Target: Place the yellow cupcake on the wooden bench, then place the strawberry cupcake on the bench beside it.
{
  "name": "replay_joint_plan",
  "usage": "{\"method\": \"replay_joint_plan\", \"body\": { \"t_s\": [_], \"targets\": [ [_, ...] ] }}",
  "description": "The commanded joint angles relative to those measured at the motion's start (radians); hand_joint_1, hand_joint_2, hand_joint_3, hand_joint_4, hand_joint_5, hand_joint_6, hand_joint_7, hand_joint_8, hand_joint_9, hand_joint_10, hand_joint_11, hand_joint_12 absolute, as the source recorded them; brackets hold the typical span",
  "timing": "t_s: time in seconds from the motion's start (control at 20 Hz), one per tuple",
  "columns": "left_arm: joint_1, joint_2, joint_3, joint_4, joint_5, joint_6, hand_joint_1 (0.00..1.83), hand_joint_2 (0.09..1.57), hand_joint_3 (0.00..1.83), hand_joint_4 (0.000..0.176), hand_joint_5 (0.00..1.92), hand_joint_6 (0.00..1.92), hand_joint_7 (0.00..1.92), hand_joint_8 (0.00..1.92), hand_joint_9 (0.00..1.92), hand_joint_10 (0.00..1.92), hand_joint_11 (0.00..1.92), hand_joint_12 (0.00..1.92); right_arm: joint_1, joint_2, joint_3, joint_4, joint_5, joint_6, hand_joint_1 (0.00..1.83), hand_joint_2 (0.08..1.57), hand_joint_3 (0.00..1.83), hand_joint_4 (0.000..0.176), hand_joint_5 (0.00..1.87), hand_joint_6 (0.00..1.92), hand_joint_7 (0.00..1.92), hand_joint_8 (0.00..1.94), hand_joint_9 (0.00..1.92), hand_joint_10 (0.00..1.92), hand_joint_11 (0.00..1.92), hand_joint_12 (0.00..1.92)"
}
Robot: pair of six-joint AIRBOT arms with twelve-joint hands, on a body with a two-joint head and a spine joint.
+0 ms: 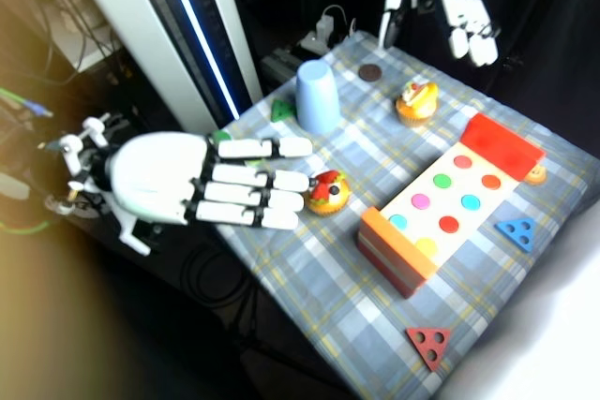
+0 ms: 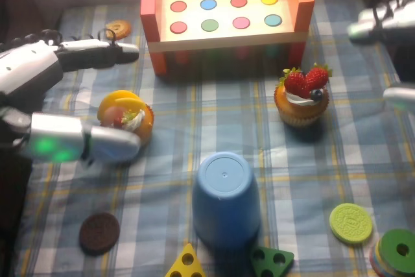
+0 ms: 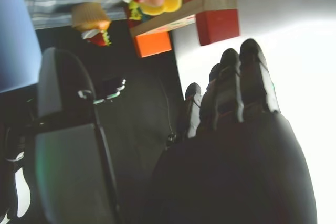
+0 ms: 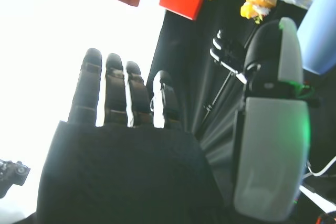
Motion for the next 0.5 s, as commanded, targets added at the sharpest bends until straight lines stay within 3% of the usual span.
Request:
{"method": "replay_joint_plan", "body": {
  "t_s": [0.0,0.05,0.2,0.35,0.45],
  "targets": [
    [-0.019,-0.009,0.008,0.002,-0.059,0.014,0.49,0.88,0.01,0.176,0.42,0.0,0.46,0.01,0.43,0.02,0.06,0.68,0.004,0.0,0.005,0.015,0.144,0.014,0.6,1.3,0.0,0.0,0.74,0.0,0.69,0.0,0.61,0.01,0.46,0.38],
    [-0.043,-0.027,0.022,-0.007,-0.02,0.049,0.54,0.86,0.0,0.176,0.43,0.0,0.48,0.0,0.45,0.01,0.04,0.77,0.004,0.0,0.005,0.007,0.157,0.022,0.58,1.31,0.0,0.0,0.74,0.0,0.7,0.0,0.61,0.0,0.48,0.32],
    [-0.096,-0.08,0.066,-0.063,0.093,0.182,0.62,0.85,0.0,0.176,0.4,0.0,0.43,0.0,0.4,0.0,0.0,0.7,0.004,0.0,0.005,-0.007,0.168,0.032,0.6,1.33,0.0,0.0,0.76,0.0,0.7,0.0,0.59,0.0,0.49,0.23],
    [-0.14,-0.123,0.108,-0.091,0.201,0.265,0.58,0.86,0.0,0.176,0.31,0.0,0.39,0.0,0.38,0.0,0.0,0.64,0.004,0.001,0.005,-0.012,0.168,0.037,0.69,1.33,0.0,0.0,0.81,0.01,0.73,0.01,0.6,0.0,0.5,0.22],
    [-0.15,-0.134,0.115,-0.136,0.221,0.342,0.59,0.87,0.0,0.176,0.29,0.0,0.38,0.0,0.4,0.0,0.0,0.65,0.004,0.001,0.005,-0.014,0.168,0.037,0.69,1.34,0.0,0.0,0.82,0.01,0.74,0.01,0.6,0.0,0.5,0.22]
  ]
}}
